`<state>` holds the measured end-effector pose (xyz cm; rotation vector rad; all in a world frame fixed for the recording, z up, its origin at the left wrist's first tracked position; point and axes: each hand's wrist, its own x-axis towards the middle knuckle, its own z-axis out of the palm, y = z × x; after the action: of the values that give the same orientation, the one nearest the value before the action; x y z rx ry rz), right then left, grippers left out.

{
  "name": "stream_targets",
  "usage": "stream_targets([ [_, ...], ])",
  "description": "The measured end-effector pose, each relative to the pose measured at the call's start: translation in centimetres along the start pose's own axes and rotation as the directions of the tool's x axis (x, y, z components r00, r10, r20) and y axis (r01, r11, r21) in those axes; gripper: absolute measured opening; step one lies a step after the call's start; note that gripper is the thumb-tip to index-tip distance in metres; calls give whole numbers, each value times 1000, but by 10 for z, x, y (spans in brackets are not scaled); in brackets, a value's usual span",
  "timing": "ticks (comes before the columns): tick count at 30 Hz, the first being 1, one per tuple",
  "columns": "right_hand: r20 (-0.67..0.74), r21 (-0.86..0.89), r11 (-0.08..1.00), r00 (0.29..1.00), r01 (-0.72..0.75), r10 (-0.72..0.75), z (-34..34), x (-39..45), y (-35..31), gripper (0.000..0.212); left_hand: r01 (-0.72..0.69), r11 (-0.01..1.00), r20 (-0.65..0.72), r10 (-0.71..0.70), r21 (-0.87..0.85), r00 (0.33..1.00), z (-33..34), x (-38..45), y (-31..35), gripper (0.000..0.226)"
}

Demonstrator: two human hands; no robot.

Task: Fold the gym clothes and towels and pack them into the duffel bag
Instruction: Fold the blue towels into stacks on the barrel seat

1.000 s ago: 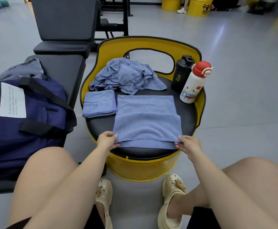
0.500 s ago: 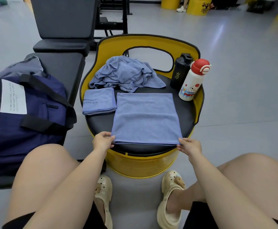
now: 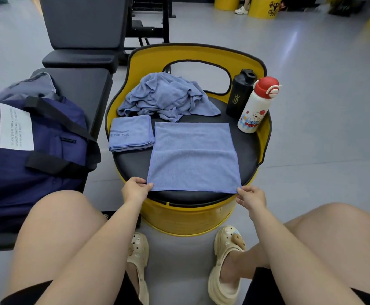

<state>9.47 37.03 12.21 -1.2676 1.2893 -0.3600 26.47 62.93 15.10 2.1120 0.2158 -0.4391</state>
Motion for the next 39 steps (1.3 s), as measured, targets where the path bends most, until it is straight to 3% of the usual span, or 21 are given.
stream_targets([
  [3, 26, -32, 999, 1000, 2, -1, 3, -3, 0, 16, 17, 999, 28, -19, 52, 999, 1, -2, 2, 28],
  [8, 10, 5, 1000, 1000, -11, 11, 0, -4, -8, 14, 12, 998, 55, -15, 56, 998, 3, -4, 2, 16],
  [11, -60, -87, 996, 998, 14, -19, -9, -4, -14, 1, 44, 997, 130, -53, 68, 990, 4, -11, 2, 14],
  [15, -75, -185, 983, 997, 15, -30, -18, -5, -15, 2, 73, 995, 226, -87, 66, 970, 3, -15, -1, 18],
  [18, -53, -188, 982, 998, 13, -23, -18, -6, -11, 14, 55, 998, 239, -63, 42, 969, 2, -15, -4, 21],
  [21, -60, -183, 983, 997, 33, -44, -16, -8, -11, 14, -9, 997, 162, -3, 72, 987, -1, -17, 0, 20],
  [24, -102, -331, 919, 961, 213, -259, -13, -15, -27, 20, -148, 981, 53, 142, 126, 988, -4, -19, 13, 17],
  [27, 20, -394, 841, 919, 370, -394, -1, -19, -54, 19, -199, 972, 82, 189, 126, 978, -3, -12, 33, 26],
  [31, 179, -492, 750, 895, 441, -409, 17, -11, -93, 19, -124, 983, 139, 105, 138, 985, -2, 12, 57, 41],
  [34, 226, -565, 702, 899, 435, -375, 28, 5, -129, 17, -94, 985, 176, 68, 145, 982, -2, 32, 77, 40],
  [39, 294, -678, 608, 910, 413, -291, 47, 38, -163, 20, -231, 930, 206, 175, 286, 963, 8, 63, 117, 29],
])
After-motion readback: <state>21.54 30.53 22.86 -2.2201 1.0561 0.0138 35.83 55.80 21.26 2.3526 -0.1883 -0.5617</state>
